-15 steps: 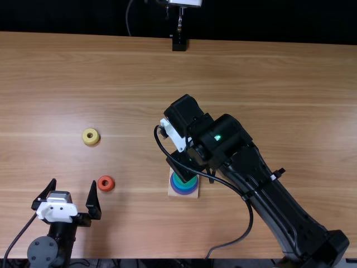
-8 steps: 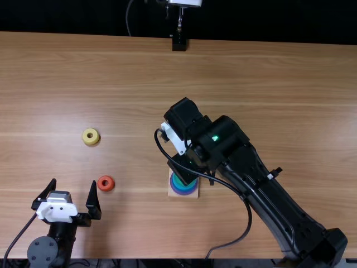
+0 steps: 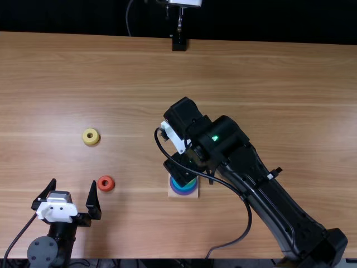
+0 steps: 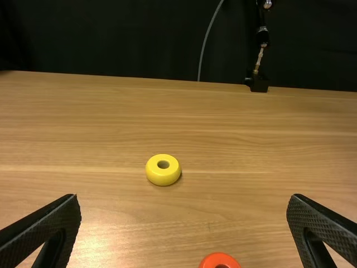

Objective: Build the Hanoi tower: stack the rings onto the peg from bottom to top in this color order: purple, dark blue, light blue, dark green, light green, yellow, orange.

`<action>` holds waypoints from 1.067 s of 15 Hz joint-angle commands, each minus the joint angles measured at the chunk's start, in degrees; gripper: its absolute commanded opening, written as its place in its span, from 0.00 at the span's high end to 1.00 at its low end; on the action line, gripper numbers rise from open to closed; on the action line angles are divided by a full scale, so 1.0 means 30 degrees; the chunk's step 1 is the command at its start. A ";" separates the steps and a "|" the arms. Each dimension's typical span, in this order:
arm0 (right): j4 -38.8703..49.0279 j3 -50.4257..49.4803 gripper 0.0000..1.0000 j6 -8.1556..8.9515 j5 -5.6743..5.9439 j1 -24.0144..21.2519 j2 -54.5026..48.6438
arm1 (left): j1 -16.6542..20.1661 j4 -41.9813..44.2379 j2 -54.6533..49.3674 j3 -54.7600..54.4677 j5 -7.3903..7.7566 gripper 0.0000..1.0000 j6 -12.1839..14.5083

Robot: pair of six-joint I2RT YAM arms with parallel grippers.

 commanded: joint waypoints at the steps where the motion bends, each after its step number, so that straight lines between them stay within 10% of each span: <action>1: 0.0930 0.0737 0.00 0.0137 0.0264 -0.0185 -0.0524 | 0.0217 -0.0387 -0.0222 -0.0892 0.0230 0.00 0.0069; 9: 1.3832 -0.6177 0.00 -0.0074 0.0334 -0.7275 -0.8141 | 0.0217 -0.0387 -0.0222 -0.0892 0.0195 0.00 0.0069; 16: 2.3711 -2.3609 0.00 -0.0285 0.0194 -1.2432 -2.2526 | 0.0217 -0.0387 -0.0222 -0.0892 0.0230 0.00 0.0069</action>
